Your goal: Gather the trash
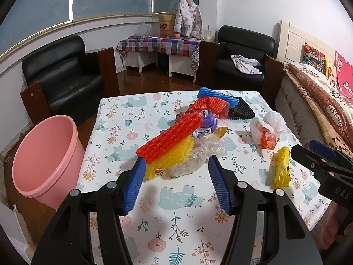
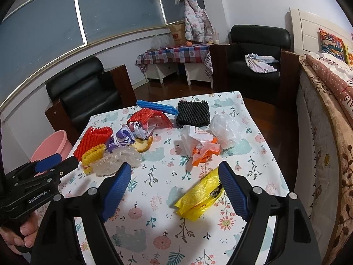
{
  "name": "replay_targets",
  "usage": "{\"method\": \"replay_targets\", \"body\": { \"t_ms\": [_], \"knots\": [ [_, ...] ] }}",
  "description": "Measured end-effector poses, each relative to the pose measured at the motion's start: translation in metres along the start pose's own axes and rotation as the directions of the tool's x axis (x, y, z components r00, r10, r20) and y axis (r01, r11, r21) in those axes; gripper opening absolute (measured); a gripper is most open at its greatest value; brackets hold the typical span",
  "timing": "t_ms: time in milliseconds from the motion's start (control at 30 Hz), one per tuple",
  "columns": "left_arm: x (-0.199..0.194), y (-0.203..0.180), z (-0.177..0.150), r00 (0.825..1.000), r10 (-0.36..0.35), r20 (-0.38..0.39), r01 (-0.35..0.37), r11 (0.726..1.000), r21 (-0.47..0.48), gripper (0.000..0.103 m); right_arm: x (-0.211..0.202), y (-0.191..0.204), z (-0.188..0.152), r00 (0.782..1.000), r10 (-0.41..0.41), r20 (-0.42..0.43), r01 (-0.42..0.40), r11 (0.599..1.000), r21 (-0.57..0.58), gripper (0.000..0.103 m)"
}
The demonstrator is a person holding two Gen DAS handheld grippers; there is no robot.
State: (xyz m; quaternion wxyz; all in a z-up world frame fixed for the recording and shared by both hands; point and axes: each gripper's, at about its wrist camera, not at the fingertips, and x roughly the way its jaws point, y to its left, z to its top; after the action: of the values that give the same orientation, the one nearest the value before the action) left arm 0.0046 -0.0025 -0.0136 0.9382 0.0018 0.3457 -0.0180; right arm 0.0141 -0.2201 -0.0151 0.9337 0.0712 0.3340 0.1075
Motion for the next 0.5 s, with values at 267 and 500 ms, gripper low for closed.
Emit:
{"method": "replay_targets", "body": {
  "t_ms": [267,500],
  "knots": [
    [0.0022,-0.0026,-0.0005,1.0,0.001,-0.009,-0.001,1.0,0.008,0.06,0.0016,-0.0043,-0.0013,1.0,0.007,-0.008,-0.007,1.0,0.01,0.078],
    [0.0041,-0.0043,-0.0005,1.0,0.005,-0.021,-0.005,1.0,0.009,0.06,0.0014,-0.0062,-0.0021,1.0,0.01,-0.01,-0.01,1.0,0.015,0.077]
  ]
}}
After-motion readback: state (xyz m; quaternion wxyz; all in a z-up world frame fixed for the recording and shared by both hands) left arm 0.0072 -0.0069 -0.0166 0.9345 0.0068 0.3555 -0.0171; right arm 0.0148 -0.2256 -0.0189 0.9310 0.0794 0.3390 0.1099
